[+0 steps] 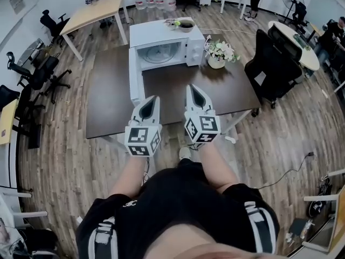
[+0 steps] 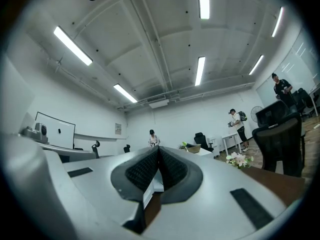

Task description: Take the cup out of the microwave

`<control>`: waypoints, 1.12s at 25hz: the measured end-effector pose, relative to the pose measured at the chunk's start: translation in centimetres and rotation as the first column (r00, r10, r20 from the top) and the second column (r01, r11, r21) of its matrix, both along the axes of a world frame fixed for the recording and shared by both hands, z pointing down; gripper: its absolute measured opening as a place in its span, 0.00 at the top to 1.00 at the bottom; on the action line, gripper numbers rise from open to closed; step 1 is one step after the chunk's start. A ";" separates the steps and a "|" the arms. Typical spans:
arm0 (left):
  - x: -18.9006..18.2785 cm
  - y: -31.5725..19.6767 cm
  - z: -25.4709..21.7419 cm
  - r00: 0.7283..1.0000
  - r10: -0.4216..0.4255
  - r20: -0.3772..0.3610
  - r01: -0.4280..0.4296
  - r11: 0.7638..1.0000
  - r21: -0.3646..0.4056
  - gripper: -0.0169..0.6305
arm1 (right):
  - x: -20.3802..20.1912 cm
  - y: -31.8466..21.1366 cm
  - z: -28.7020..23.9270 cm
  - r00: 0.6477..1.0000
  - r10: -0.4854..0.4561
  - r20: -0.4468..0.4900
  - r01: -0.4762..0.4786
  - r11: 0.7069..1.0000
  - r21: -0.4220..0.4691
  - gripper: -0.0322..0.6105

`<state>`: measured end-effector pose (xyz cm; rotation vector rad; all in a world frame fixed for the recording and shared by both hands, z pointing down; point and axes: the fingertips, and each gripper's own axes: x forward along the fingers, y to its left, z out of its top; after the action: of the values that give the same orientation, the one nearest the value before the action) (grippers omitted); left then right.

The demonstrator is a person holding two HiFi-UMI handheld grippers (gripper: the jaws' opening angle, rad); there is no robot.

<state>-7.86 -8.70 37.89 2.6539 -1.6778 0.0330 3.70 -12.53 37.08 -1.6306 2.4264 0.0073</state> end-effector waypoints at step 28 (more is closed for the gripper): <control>-0.6 -26.1 -1.0 0.985 -0.172 -0.030 0.172 0.985 -0.022 0.97 | -3.2 -29.7 2.7 0.979 -0.202 -0.023 0.199 0.976 -0.083 0.41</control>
<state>-8.50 -34.85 36.91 2.4715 -1.8791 0.0068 0.54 -42.27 39.76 -1.4183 2.6365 -0.0994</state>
